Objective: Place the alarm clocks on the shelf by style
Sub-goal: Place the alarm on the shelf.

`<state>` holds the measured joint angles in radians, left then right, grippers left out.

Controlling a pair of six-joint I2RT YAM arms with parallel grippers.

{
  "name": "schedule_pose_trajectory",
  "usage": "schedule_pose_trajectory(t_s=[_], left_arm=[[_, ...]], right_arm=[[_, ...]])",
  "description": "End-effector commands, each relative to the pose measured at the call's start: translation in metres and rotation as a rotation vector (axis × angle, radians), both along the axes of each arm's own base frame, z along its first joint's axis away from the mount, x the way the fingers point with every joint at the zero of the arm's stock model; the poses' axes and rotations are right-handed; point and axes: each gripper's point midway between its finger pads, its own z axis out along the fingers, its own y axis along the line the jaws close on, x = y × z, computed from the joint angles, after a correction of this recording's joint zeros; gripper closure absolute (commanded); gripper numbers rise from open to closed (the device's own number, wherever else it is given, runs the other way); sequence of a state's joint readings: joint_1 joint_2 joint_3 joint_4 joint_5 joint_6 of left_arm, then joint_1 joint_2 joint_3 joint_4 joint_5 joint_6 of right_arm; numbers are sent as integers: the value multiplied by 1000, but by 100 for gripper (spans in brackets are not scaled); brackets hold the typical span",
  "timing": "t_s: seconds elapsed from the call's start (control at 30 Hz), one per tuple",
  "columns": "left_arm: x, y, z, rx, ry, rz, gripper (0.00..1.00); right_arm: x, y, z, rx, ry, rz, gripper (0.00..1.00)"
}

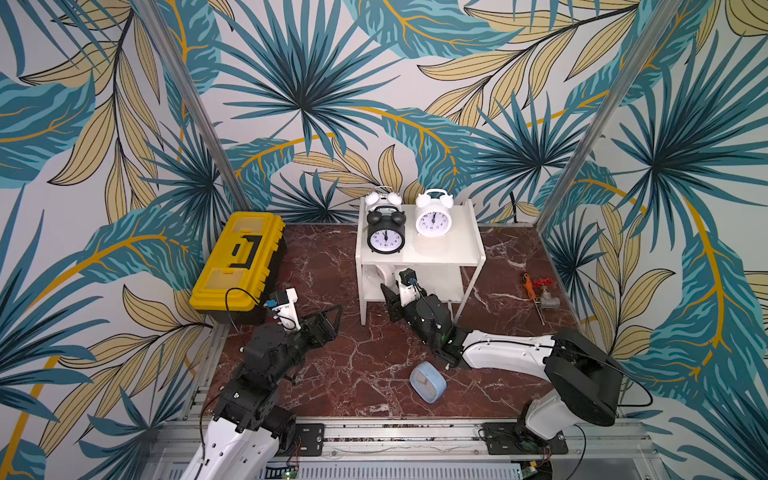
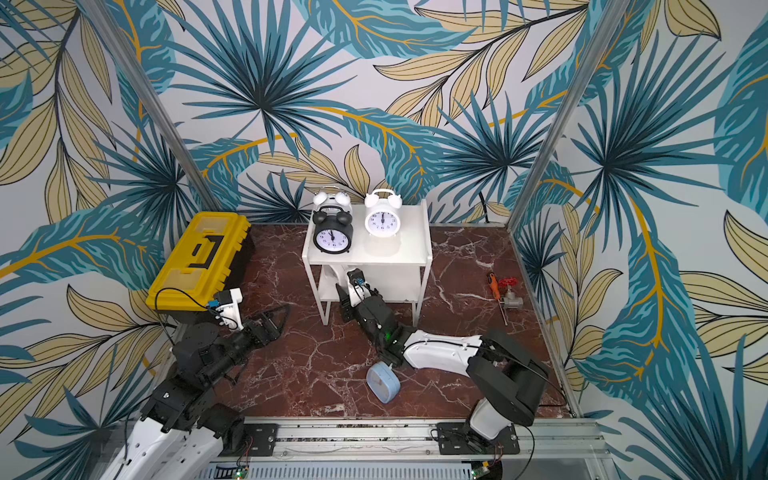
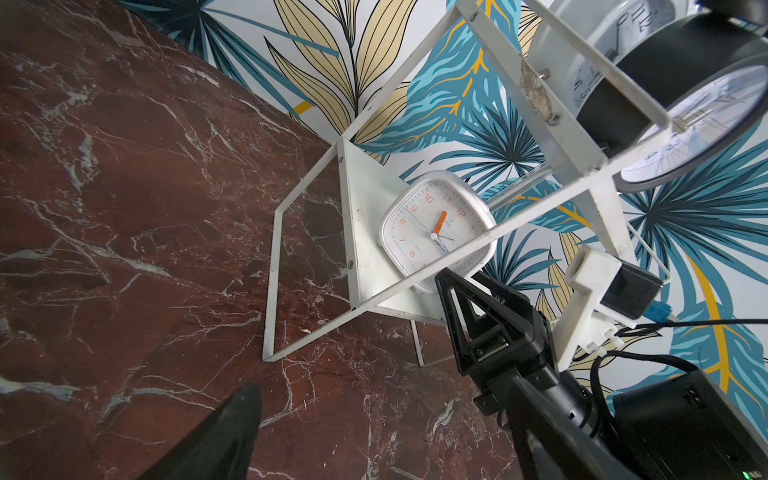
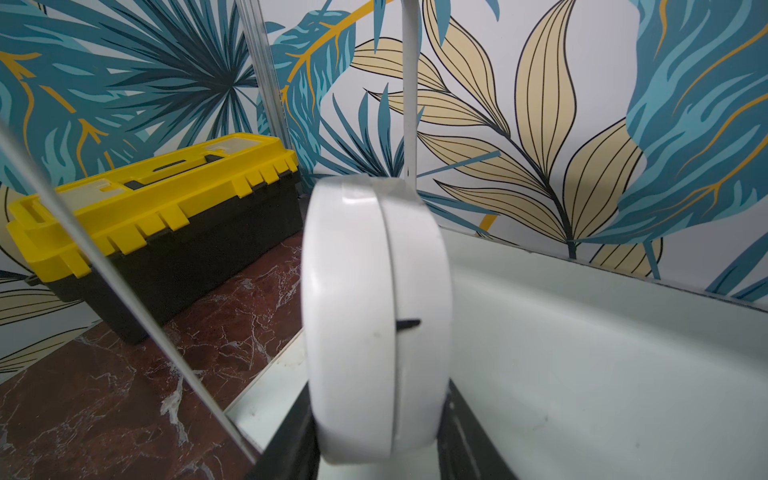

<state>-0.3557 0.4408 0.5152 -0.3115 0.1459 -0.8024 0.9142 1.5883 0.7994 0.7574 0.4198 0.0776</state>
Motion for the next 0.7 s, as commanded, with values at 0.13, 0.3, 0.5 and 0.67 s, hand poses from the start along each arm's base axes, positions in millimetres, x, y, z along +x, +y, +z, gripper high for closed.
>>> schedule_pose_trajectory(t_s=[0.13, 0.3, 0.5, 0.67], left_arm=[[3, -3, 3, 20, -24, -23, 7], [3, -3, 6, 25, -34, -27, 7], [3, -4, 6, 24, -34, -33, 7], [4, -5, 10, 10, -54, -37, 7]], right_arm=[[2, -9, -1, 14, 2, -36, 52], [3, -9, -4, 13, 18, -36, 47], [2, -10, -4, -1, 22, -35, 45], [0, -14, -7, -9, 37, -37, 39]])
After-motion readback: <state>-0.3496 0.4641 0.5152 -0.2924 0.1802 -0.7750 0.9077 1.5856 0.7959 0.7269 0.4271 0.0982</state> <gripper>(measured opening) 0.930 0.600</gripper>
